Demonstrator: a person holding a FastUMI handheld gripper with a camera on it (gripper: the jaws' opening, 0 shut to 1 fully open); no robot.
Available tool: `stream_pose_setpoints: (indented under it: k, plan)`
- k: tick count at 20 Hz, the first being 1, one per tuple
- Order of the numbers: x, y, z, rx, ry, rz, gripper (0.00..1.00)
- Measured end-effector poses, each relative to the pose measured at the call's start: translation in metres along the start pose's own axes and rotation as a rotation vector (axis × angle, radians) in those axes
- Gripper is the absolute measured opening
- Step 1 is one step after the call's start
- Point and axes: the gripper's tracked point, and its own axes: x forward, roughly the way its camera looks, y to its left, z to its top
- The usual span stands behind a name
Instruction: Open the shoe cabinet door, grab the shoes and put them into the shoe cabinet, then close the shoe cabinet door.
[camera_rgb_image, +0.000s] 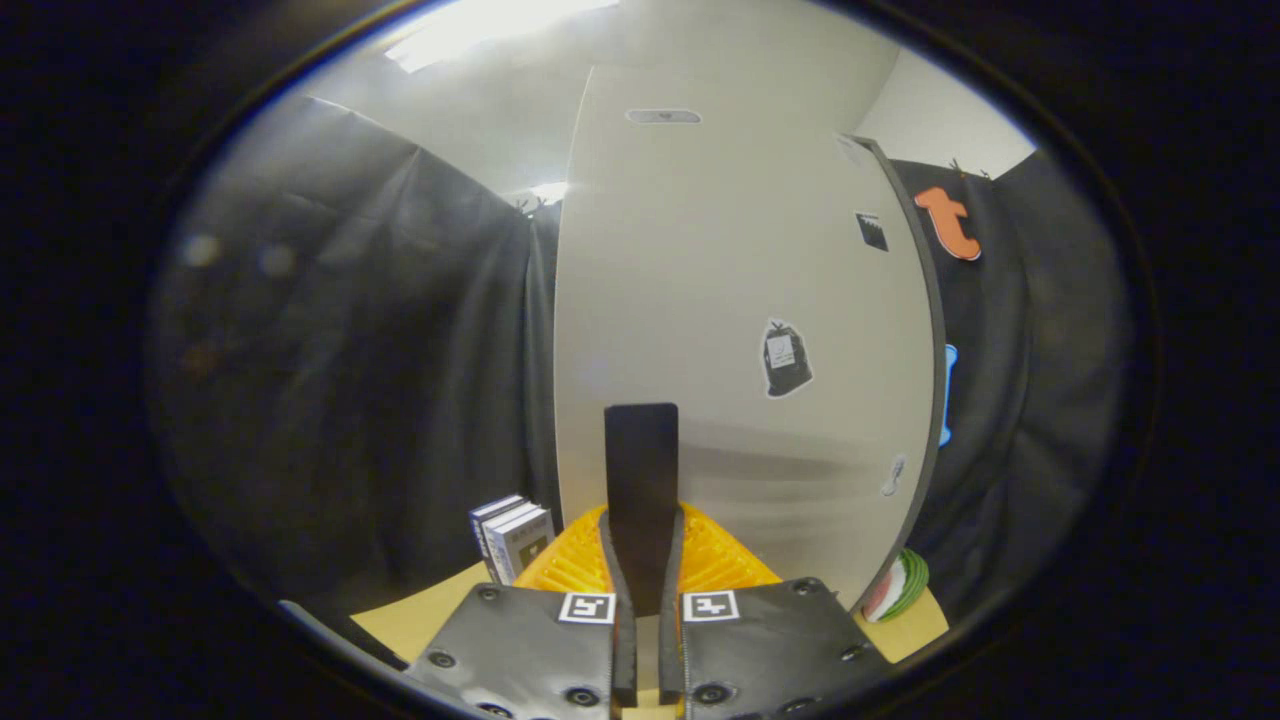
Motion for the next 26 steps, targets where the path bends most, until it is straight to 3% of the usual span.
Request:
stream_pose_setpoints:
  k: [4,11,26]
  plan:
    - [-0.034,-0.023,0.003,-0.005,0.011,0.022,0.10]
    - [-0.092,-0.072,0.006,-0.043,0.034,-0.025,0.10]
    - [-0.145,-0.195,0.008,-0.002,0.054,-0.248,0.06]
